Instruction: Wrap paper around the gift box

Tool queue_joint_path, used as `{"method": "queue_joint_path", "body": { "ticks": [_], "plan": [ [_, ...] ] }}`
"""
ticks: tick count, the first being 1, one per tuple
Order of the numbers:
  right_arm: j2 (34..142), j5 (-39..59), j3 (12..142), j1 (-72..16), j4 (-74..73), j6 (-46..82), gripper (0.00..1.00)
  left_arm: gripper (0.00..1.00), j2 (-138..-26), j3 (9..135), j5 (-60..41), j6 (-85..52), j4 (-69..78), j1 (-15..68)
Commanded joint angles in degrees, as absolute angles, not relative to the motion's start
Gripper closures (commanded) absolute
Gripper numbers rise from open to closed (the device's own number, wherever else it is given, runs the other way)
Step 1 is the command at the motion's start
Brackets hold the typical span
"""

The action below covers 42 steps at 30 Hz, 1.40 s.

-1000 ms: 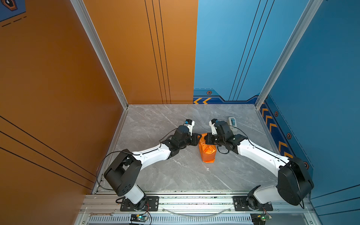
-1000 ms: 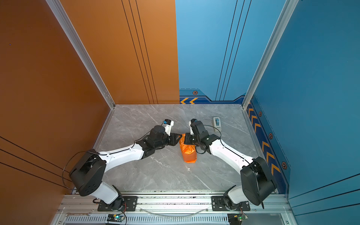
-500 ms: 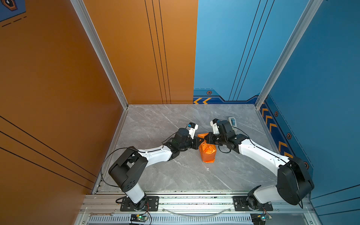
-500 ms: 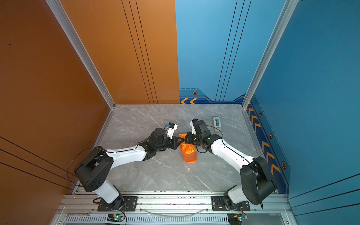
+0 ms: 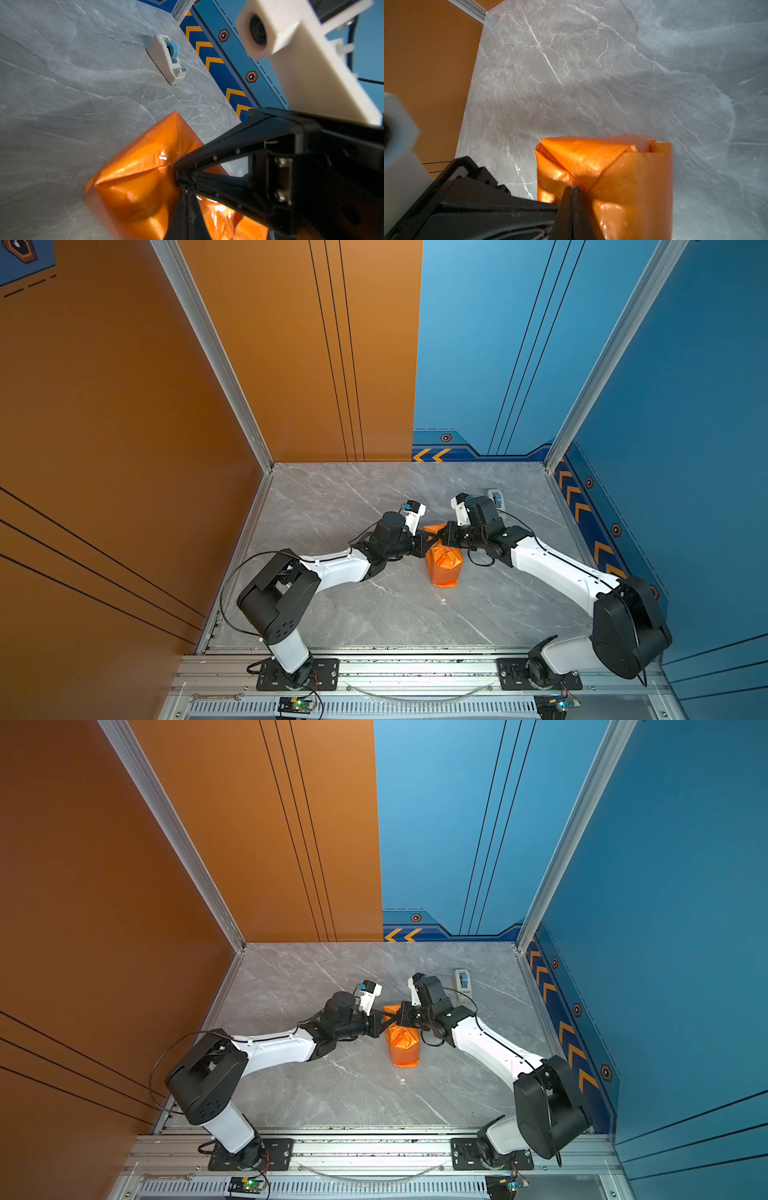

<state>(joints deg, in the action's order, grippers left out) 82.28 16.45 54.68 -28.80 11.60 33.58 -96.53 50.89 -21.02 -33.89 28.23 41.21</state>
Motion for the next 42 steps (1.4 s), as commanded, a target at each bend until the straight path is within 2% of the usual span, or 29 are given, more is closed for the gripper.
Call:
{"method": "queue_joint_path", "body": {
  "ticks": [1, 5, 20, 27, 35, 42],
  "plan": [
    [82.03, 14.24, 53.99, -28.54, 18.63, 34.32, 0.90, 1.00, -99.07, 50.74, -18.04, -32.31, 19.67, 41.61],
    [80.23, 13.50, 55.26, -28.49, 19.18, 33.88, 0.83, 1.00, -99.33, 50.74, -17.67, -31.70, 17.68, 41.63],
    [76.81, 10.84, 60.24, -28.26, 22.99, 29.66, 0.79, 1.00, -99.25, 51.17, -16.82, -30.99, 16.03, 41.88],
    [80.87, 15.59, 61.56, -29.26, 20.84, 28.92, 1.00, 1.00, -99.14, 51.67, -16.62, -30.77, 15.69, 42.23],
    [87.06, 16.08, 63.29, -28.92, 18.90, 28.56, 1.00, 1.00, -99.21, 52.03, -16.66, -30.50, 15.48, 42.81],
    [90.99, 12.53, 62.02, -26.39, 24.24, 29.96, 1.00, 1.00, -97.95, 52.87, -16.43, -30.03, 14.72, 42.92]
  ]
}}
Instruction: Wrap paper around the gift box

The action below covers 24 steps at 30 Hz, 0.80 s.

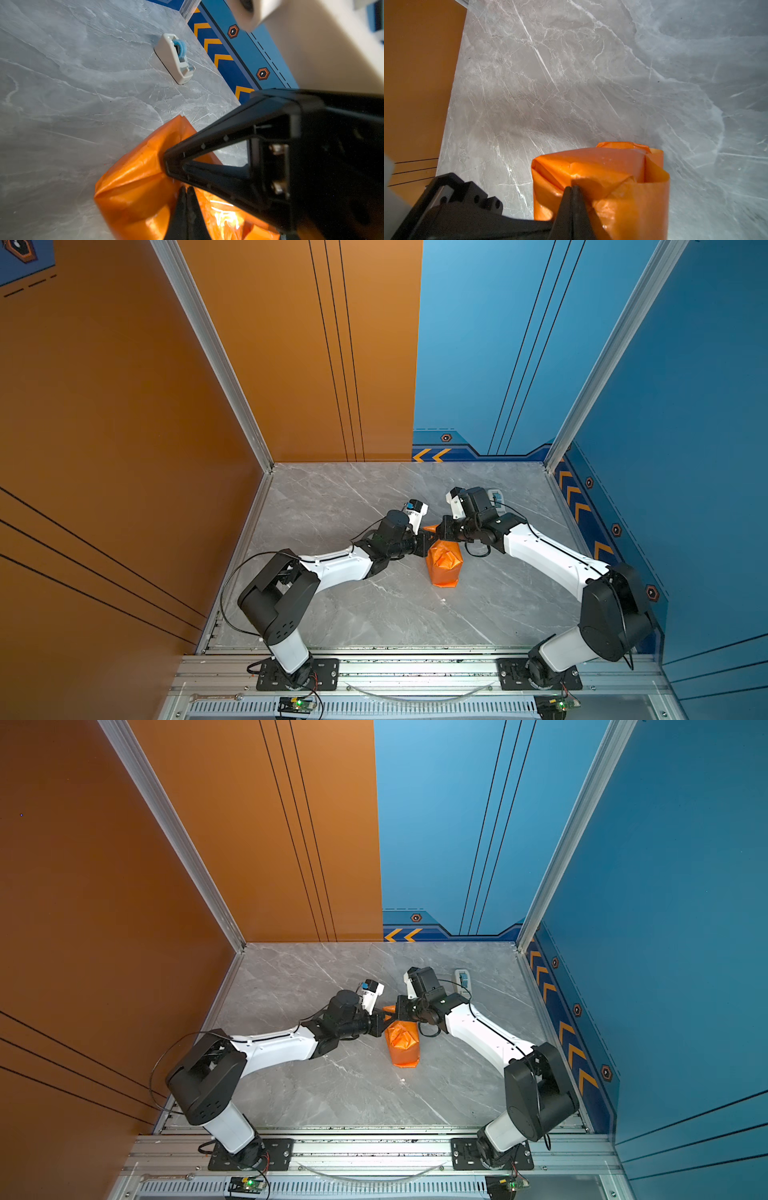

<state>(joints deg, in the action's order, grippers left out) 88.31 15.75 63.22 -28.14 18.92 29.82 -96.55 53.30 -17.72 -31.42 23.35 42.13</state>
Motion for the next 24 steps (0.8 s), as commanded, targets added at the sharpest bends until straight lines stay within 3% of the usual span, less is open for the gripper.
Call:
{"method": "queue_joint_path", "body": {
  "ticks": [1, 3, 4, 6, 8, 11, 13, 18, 24],
  "plan": [
    [90.56, 13.22, 61.72, -25.96, 23.90, 30.21, 1.00, 1.00, -97.44, 53.31, -16.55, -29.80, 14.38, 42.97],
    [89.16, 15.04, 61.95, -25.92, 22.38, 30.23, 1.00, 0.94, -96.37, 54.69, -16.80, -29.39, 13.35, 42.89],
    [87.98, 16.35, 62.39, -26.16, 21.22, 30.23, 0.98, 0.86, -95.68, 55.74, -16.91, -29.08, 12.59, 42.96],
    [85.31, 17.89, 63.34, -26.62, 19.31, 30.23, 0.85, 0.76, -94.17, 57.65, -16.93, -28.28, 11.12, 42.91],
    [82.33, 18.63, 64.27, -26.81, 18.21, 30.32, 0.78, 0.66, -92.23, 60.15, -16.36, -27.41, 9.20, 42.87],
    [78.18, 18.86, 64.18, -25.71, 18.73, 30.75, 0.74, 0.49, -89.20, 61.96, -15.62, -27.35, 8.00, 42.37],
    [75.99, 19.12, 62.89, -23.82, 20.06, 31.19, 0.73, 0.43, -86.93, 61.66, -14.65, -27.66, 7.82, 41.87],
    [74.12, 17.82, 56.69, -18.71, 24.73, 32.63, 0.74, 0.42, -81.74, 57.41, -7.97, -29.34, 3.48, 40.81],
    [78.90, 19.31, 52.31, -18.69, 25.01, 32.82, 0.84, 0.44, -83.72, 50.75, -11.94, -33.49, 8.16, 41.16]
  ]
}}
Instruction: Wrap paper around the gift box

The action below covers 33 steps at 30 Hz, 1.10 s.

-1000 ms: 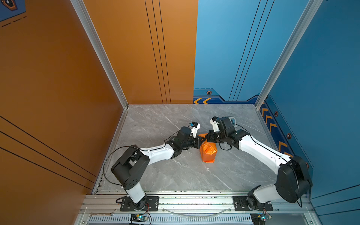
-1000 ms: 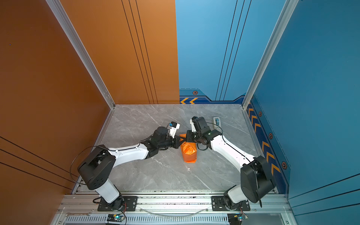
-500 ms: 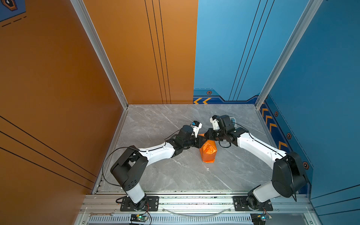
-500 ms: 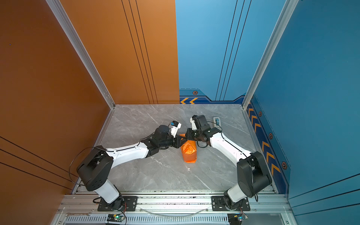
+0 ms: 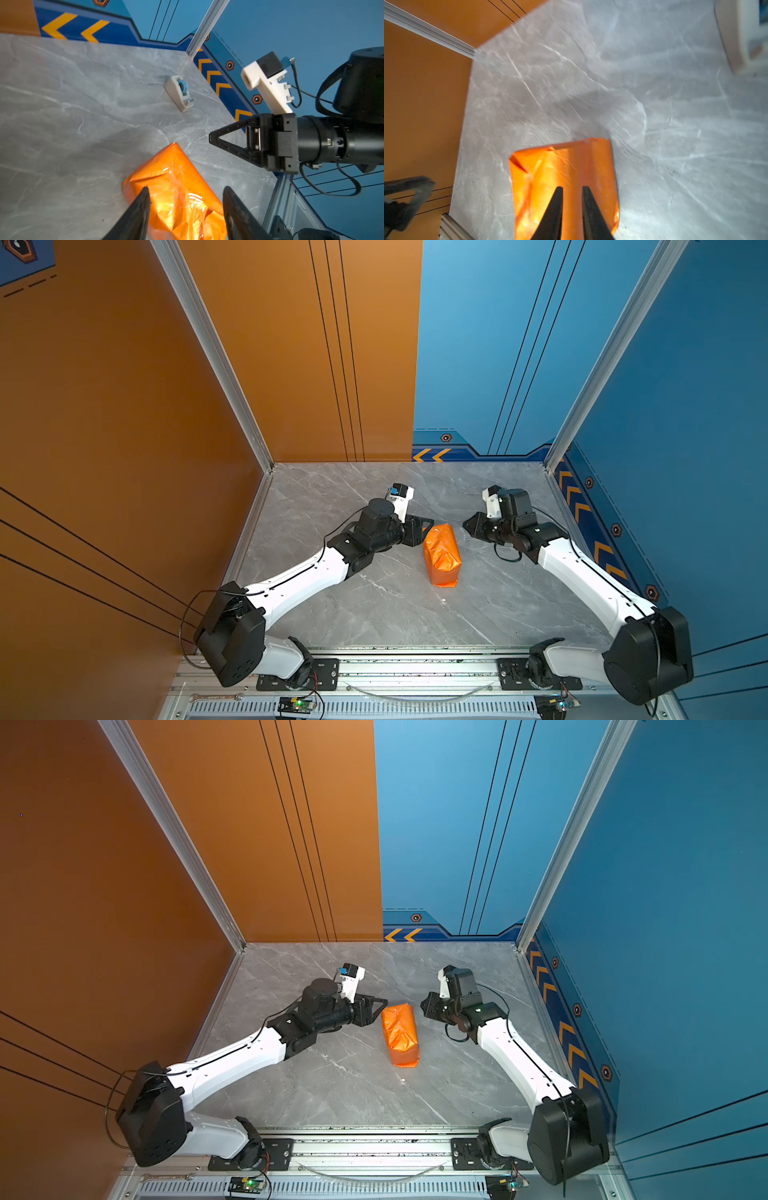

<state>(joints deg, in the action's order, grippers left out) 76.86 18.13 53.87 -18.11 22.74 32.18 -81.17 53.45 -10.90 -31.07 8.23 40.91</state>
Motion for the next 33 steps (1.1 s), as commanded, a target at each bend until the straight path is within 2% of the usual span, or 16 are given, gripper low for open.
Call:
{"method": "queue_joint_path", "body": {
  "ticks": [1, 7, 12, 16, 20, 25, 33],
  "plan": [
    [79.73, 19.42, 52.22, -19.14, 24.74, 32.87, 0.85, 0.44, -84.90, 50.46, -12.96, -33.94, 9.58, 41.59],
    [83.94, 24.73, 51.25, -22.19, 19.90, 34.01, 0.89, 0.45, -90.79, 52.28, -17.60, -35.33, 16.29, 43.89],
    [85.84, 31.26, 49.74, -26.18, 10.48, 38.52, 0.90, 0.45, -92.24, 55.18, -19.60, -34.32, 16.27, 45.07],
    [85.96, 32.34, 48.40, -26.54, 4.89, 41.44, 0.90, 0.46, -91.34, 56.15, -18.90, -33.21, 13.71, 46.15],
    [85.38, 31.87, 45.34, -22.07, 4.44, 42.72, 0.86, 0.46, -92.45, 58.14, -18.34, -31.00, 10.13, 47.43],
    [83.69, 33.42, 39.98, -16.67, 5.46, 42.23, 0.87, 0.46, -94.74, 62.73, -17.43, -28.37, 6.52, 50.36],
    [78.65, 33.94, 36.75, -4.92, 16.06, 34.76, 0.85, 0.45, -102.03, 71.85, -17.59, -26.65, 1.40, 54.75]
  ]
}}
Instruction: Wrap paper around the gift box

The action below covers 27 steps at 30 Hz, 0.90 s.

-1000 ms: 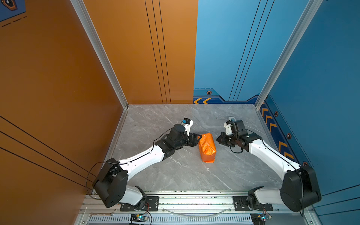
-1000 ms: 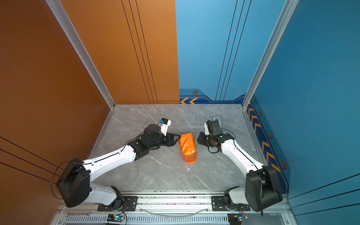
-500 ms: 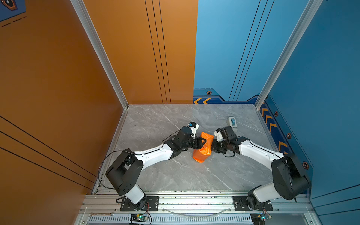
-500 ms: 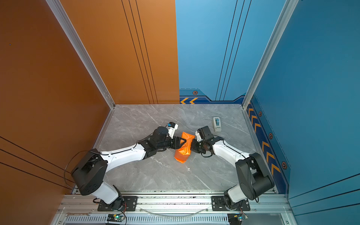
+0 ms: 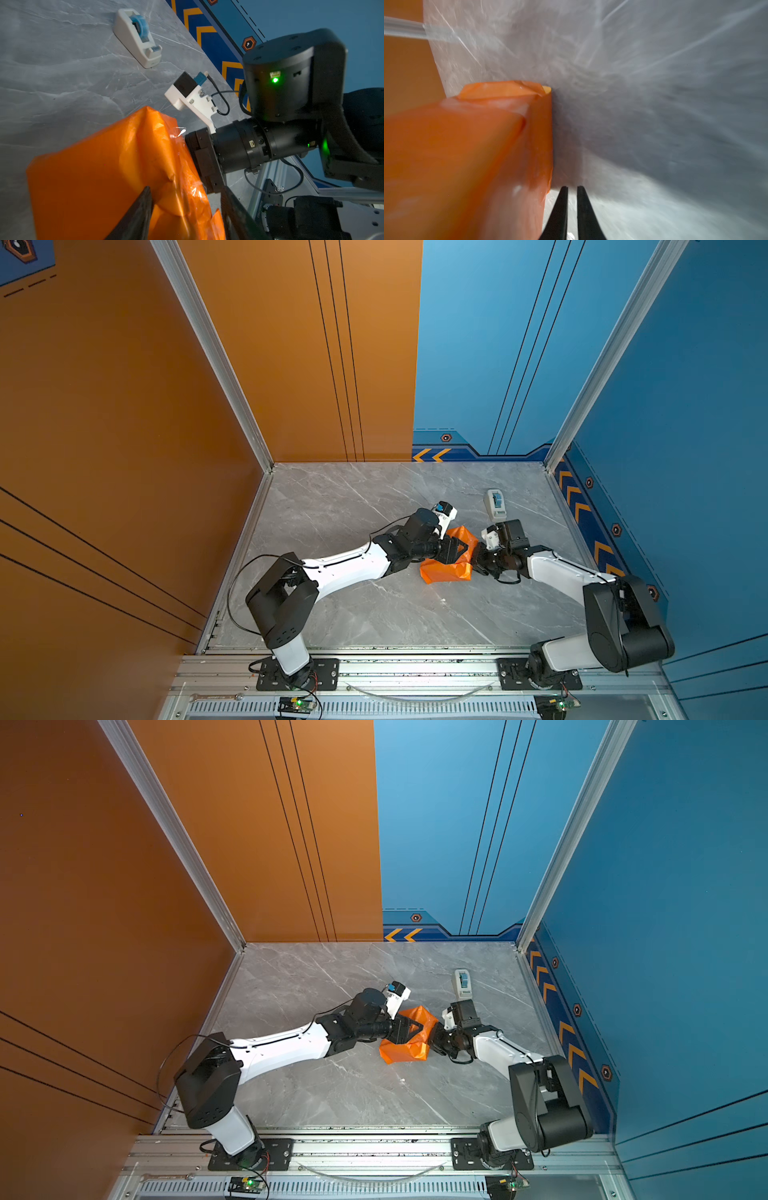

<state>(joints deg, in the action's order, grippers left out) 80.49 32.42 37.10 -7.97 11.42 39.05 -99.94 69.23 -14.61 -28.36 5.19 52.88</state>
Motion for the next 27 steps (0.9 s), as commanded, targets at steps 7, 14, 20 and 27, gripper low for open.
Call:
{"method": "queue_joint_path", "body": {
  "ticks": [7, 14, 20, 27],
  "plan": [
    [72.27, 27.14, 37.23, 9.17, 34.66, 25.60, 0.70, 0.43, -103.12, 74.65, -16.67, -27.04, -1.34, 55.76],
    [61.15, 30.74, 38.48, 5.83, 31.11, 26.99, 0.67, 0.42, -95.91, 70.11, -7.91, -28.13, -2.66, 51.76],
    [61.80, 29.81, 38.51, -5.16, 24.35, 31.35, 0.64, 0.41, -89.59, 59.44, -6.47, -32.93, 1.18, 45.13],
    [69.51, 30.73, 39.62, -12.57, 15.65, 33.72, 0.64, 0.36, -77.07, 49.65, 9.75, -29.90, -4.17, 38.71]
  ]
}}
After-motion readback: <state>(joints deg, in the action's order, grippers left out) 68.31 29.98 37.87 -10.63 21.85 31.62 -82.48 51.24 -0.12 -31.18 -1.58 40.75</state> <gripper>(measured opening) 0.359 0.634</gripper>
